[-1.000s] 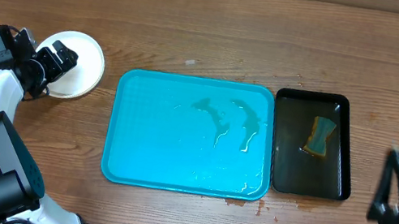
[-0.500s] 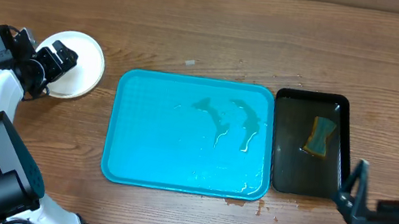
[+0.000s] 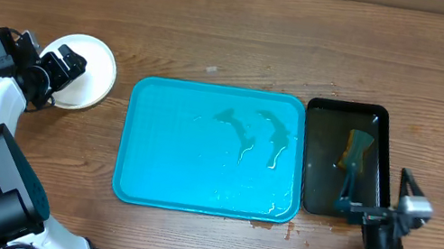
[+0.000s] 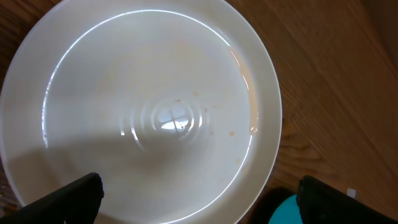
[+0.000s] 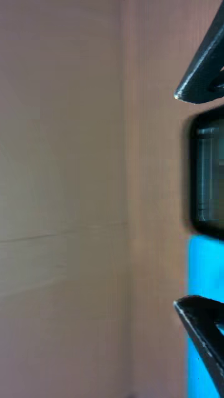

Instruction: Clean dirty plates on tray and stack at the side

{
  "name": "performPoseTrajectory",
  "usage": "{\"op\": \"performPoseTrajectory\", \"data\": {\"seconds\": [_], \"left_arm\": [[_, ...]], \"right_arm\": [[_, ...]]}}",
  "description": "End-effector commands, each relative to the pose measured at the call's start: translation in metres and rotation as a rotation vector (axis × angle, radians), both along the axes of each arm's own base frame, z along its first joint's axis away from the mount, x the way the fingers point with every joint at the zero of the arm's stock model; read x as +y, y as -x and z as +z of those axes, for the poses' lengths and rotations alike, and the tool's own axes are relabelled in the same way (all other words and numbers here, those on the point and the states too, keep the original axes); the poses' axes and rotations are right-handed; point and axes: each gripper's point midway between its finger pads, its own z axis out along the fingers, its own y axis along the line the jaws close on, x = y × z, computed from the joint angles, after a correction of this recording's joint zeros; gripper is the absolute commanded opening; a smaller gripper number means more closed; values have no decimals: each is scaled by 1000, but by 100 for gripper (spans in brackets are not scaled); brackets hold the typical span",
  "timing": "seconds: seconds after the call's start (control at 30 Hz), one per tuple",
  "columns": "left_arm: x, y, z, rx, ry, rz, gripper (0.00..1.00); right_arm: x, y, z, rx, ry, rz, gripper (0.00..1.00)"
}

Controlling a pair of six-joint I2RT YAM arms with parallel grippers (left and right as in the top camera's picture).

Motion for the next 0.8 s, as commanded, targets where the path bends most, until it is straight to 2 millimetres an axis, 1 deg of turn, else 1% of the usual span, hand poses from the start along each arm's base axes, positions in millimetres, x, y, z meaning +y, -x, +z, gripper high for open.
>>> {"op": "performPoseTrajectory", "data": {"seconds": [0.0,0.07,0.77], "left_arm": [[2,0,-4,7,-6,-4,100],[2,0,-4,7,-6,-4,100],[2,0,-4,7,-6,-4,100]], "right_arm": [[4,0,-25,84,61,21,100],[5,0,-25,88,41,28,100],[5,-1,-26,89,41,27,100]]}}
